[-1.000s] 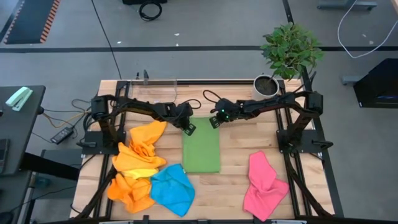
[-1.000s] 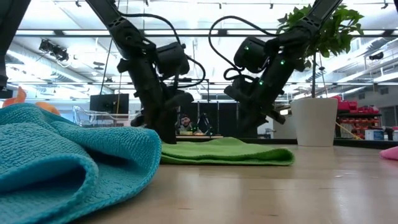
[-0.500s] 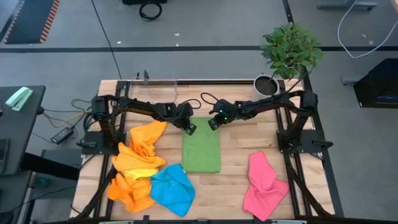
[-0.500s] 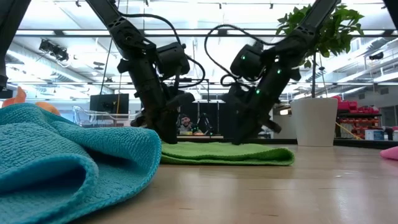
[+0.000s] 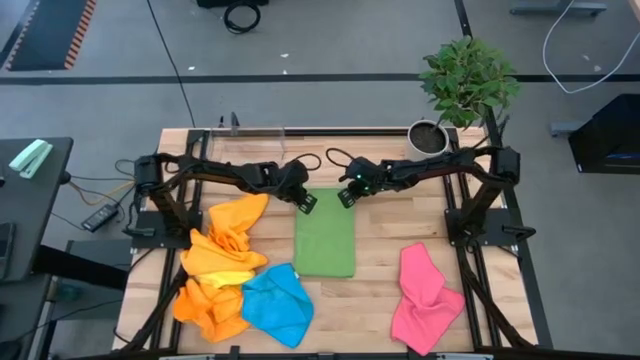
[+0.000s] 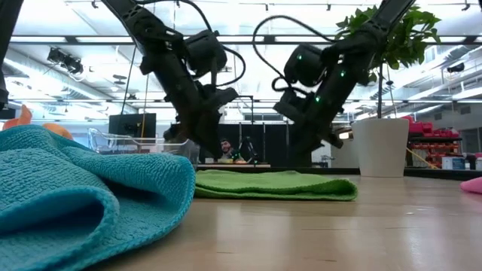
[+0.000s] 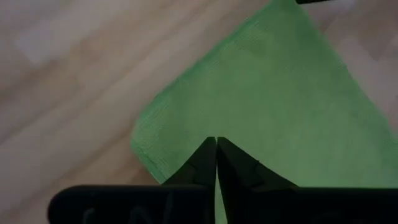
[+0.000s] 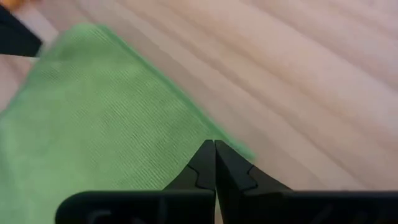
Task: Fold microfiber towels
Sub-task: Fold the green towel
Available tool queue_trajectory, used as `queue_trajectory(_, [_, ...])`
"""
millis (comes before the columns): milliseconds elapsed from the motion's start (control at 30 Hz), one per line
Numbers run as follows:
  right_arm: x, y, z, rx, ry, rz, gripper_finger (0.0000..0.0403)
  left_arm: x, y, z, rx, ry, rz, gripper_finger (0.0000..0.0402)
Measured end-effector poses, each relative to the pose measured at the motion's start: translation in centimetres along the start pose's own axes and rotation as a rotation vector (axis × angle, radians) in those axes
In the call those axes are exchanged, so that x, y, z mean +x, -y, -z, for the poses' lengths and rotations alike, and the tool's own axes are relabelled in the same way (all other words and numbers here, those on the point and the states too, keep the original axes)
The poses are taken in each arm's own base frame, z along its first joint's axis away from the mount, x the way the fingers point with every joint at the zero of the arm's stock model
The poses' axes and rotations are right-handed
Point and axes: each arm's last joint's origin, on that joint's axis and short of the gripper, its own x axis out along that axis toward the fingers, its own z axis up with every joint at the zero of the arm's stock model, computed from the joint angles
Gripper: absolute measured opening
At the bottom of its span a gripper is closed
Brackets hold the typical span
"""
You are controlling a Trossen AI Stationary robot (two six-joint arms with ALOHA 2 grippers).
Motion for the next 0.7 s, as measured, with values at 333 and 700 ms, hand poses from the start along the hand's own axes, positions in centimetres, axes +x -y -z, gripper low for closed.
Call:
queue_trajectory(333, [0.2,-3.3,3.1,-0.075,-0.055,-0.018,0.0005,1.6,-1.6,-0.2,0.047,-0.023,-0.061,0.0023])
queue_trajectory(700, [1.4,-2.9,3.9,-0.072,-0.105,0.042,0.0005,3.0,-2.3,0.3,0.074,-0.057,-0.094,0.0011])
